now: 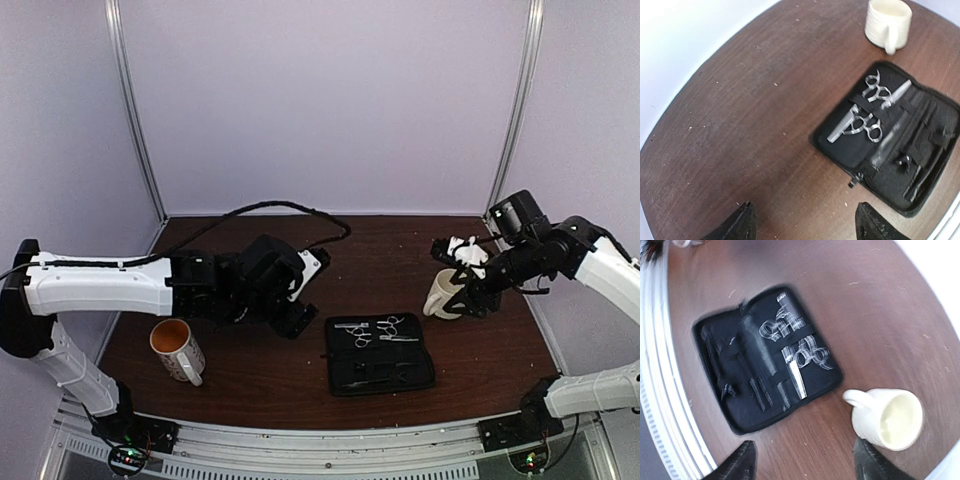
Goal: Sort the hair-cutting tools
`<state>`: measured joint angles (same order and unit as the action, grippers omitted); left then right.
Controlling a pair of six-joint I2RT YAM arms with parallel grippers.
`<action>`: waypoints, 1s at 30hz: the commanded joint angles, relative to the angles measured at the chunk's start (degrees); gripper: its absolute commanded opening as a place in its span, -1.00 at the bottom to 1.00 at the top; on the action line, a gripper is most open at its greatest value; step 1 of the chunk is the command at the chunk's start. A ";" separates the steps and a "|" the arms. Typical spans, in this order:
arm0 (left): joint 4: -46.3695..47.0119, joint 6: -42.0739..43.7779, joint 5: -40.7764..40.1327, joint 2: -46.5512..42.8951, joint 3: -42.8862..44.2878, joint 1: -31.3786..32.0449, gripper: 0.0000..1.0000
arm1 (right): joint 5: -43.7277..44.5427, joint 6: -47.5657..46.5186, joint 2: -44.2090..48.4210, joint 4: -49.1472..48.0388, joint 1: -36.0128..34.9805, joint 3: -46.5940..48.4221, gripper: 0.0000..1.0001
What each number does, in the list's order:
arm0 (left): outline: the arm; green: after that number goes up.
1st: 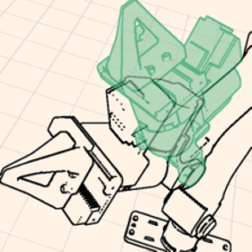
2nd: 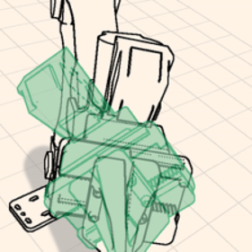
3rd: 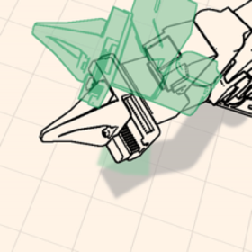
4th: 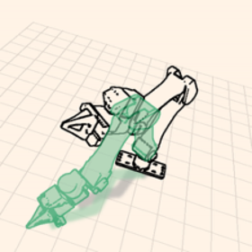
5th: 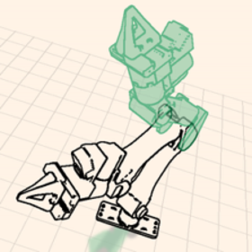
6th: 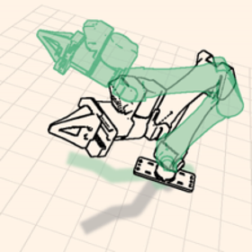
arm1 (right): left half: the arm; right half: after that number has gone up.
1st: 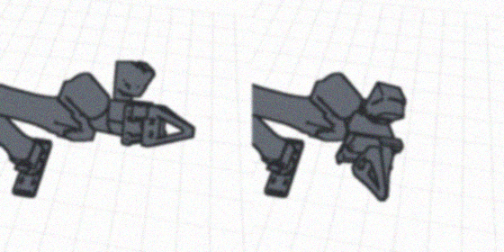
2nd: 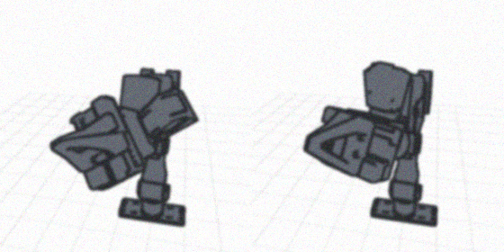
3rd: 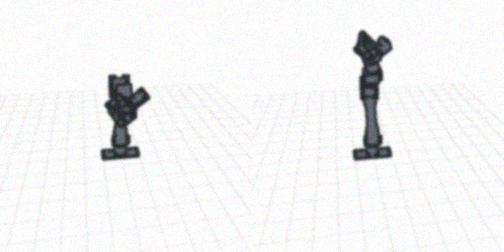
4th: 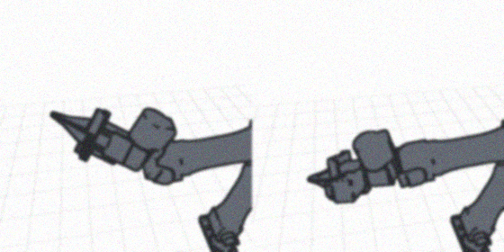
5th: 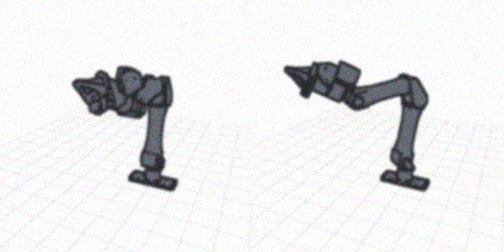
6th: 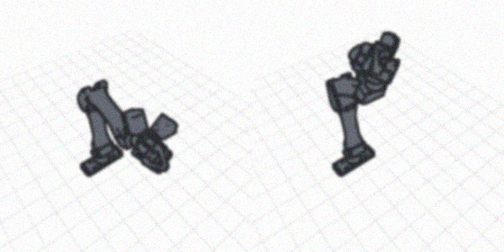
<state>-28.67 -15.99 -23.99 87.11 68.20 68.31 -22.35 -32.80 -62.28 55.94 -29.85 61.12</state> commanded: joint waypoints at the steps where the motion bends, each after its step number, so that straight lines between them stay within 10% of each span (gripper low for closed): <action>1: 2.70 1.34 5.24 0.83 5.53 -4.91 0.43 | 1.72 7.41 5.73 -10.52 3.80 0.09 0.96; 10: 7.02 -0.44 16.44 12.24 16.02 -13.12 0.33 | -12.44 2.87 5.25 -9.65 4.22 -7.33 0.83; 30: 10.28 -7.84 43.57 30.65 22.11 -21.28 0.32 | 6.92 -13.26 0.81 -15.99 -18.88 -23.68 0.27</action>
<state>-23.18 -23.44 15.03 116.95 89.49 47.86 -22.13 -44.12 -57.69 43.68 -45.23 37.98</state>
